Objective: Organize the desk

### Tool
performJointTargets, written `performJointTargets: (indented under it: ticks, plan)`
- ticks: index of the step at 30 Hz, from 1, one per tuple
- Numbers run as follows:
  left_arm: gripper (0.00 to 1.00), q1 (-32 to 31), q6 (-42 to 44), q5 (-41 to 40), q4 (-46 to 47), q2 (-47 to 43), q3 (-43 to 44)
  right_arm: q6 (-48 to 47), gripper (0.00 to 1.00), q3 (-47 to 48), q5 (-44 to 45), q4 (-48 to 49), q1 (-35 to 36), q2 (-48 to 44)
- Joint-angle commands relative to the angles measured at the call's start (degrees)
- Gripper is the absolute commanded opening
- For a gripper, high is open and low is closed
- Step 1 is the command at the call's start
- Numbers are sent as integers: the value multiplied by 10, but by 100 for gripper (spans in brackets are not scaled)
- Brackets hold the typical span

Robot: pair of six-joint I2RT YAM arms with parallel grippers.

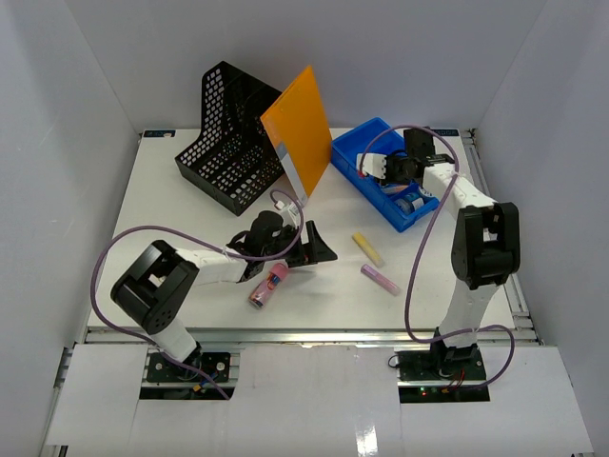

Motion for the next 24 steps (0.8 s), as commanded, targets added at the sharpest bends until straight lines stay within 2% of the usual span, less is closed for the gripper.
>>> performJointTargets:
  ticks: [1,8,16,24]
  plan:
    - [97,-2,17,7,-14,5,22,-64,17,80,40,48,-14,51]
    - [97,-2,22,9,-26,18,38,-113,21,130,50,47,-24,126]
    - [97,-5,26,9,-32,20,45,-114,25,73,20,48,-29,95]
    - [97,-28,28,1,-54,50,96,-69,56,83,7,14,-30,89]
